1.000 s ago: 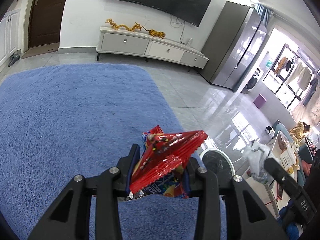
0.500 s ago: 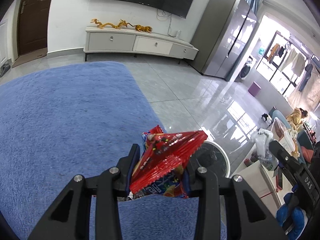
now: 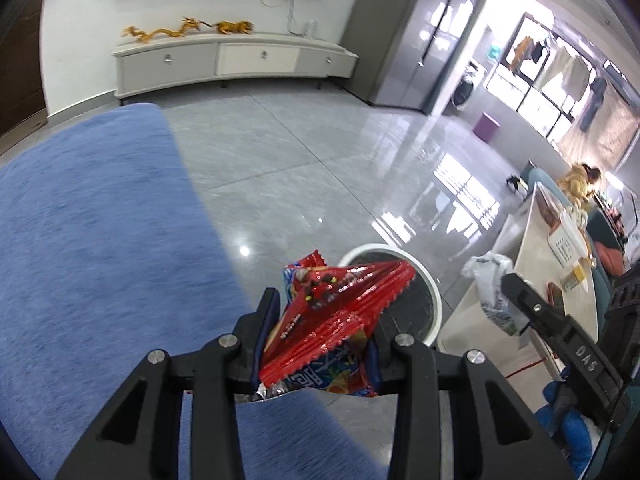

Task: Collect trash
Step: 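Carry the red chip bag and white wrapper over the trash bin with both tools, then open both tools to drop the chip bag and wrapper into the bin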

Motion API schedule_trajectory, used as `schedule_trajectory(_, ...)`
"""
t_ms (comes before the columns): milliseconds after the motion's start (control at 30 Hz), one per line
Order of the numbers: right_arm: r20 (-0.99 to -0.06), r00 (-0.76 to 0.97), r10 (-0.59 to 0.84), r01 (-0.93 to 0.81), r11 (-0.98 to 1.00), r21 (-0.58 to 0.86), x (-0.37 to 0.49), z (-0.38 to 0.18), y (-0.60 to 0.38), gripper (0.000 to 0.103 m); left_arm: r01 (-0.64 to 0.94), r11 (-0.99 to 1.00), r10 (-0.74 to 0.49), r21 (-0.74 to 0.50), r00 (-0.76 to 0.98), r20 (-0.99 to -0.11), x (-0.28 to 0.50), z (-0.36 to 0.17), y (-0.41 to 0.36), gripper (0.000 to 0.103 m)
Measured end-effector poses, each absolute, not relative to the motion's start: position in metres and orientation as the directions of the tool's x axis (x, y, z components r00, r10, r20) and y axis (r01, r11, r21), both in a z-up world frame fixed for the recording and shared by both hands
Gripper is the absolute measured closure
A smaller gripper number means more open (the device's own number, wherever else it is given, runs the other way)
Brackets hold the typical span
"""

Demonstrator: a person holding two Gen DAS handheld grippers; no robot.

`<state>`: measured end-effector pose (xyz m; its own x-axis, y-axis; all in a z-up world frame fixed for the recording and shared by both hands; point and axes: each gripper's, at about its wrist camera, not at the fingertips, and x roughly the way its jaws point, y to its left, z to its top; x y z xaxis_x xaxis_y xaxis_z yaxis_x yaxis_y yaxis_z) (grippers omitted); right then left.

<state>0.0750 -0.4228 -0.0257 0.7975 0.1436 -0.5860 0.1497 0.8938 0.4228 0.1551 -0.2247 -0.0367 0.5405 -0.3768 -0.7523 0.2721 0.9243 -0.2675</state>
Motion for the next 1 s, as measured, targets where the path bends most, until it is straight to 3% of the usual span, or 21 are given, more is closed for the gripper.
schedule_trajectory(333, -0.649, 0.758, 0.066, 0.296, 0.852, 0.431, 0.101, -0.074, -0.48, 0.061, 0.346, 0.906, -0.391, -0.245, 0.457, -0.799, 0.2, -0.066, -0.324, 0.067)
schedule_trajectory(800, -0.711, 0.701, 0.06, 0.41, 0.781, 0.471, 0.144, -0.139, -0.528, 0.057, 0.277, 0.921, -0.368, -0.275, 0.382, -0.848, 0.26, -0.117, -0.385, 0.067)
schedule_trajectory(1000, -0.723, 0.688, 0.06, 0.431, 0.768, 0.474, 0.149, -0.147, -0.535, 0.053, 0.257, 0.893, -0.444, -0.37, 0.355, -0.823, 0.268, -0.122, -0.394, 0.052)
